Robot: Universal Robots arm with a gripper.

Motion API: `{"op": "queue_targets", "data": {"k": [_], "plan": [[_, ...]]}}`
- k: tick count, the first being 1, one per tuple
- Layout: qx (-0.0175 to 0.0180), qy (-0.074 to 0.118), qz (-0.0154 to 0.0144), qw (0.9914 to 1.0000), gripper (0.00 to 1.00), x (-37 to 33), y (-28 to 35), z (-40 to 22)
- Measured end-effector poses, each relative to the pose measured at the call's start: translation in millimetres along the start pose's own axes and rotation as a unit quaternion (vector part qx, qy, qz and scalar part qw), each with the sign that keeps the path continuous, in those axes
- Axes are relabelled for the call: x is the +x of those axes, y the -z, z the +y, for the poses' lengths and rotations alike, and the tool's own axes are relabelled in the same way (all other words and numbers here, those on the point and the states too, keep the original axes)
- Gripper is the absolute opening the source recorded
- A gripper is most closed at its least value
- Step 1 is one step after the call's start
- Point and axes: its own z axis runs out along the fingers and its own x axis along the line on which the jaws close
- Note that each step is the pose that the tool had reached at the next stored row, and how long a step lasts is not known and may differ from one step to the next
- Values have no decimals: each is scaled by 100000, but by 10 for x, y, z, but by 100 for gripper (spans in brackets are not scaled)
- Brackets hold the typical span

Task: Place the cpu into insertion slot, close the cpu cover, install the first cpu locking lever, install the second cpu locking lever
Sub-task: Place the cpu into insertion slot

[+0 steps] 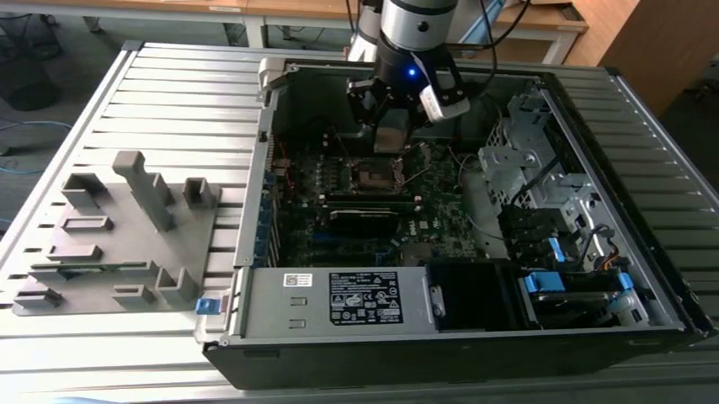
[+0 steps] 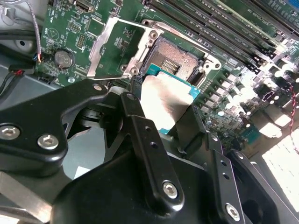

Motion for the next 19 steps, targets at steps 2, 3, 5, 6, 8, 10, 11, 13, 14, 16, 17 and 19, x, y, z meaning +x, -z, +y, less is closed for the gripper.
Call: {"op": "queue_targets", "data": {"k": [2,3,5,6,8,10,11,13,14,16,17,19], "plan": [[6,1,3,100000,54,0,-18,-2],[0,2,0,100000,54,0,-25,-3],[19,0,8,100000,54,0,-29,-3],[5,1,2,100000,54,0,-36,-4],[7,-1,4,100000,54,0,-39,-4],[6,0,1,100000,54,0,-39,-4],[-1,1,1,100000,54,0,-41,-4],[-6,0,-2,100000,54,0,-45,-4],[-7,2,-4,100000,54,0,-49,-5],[1,2,1,100000,54,0,-56,-5],[0,2,1,100000,54,0,-61,-6],[4,1,1,100000,54,0,-71,-7]]}}
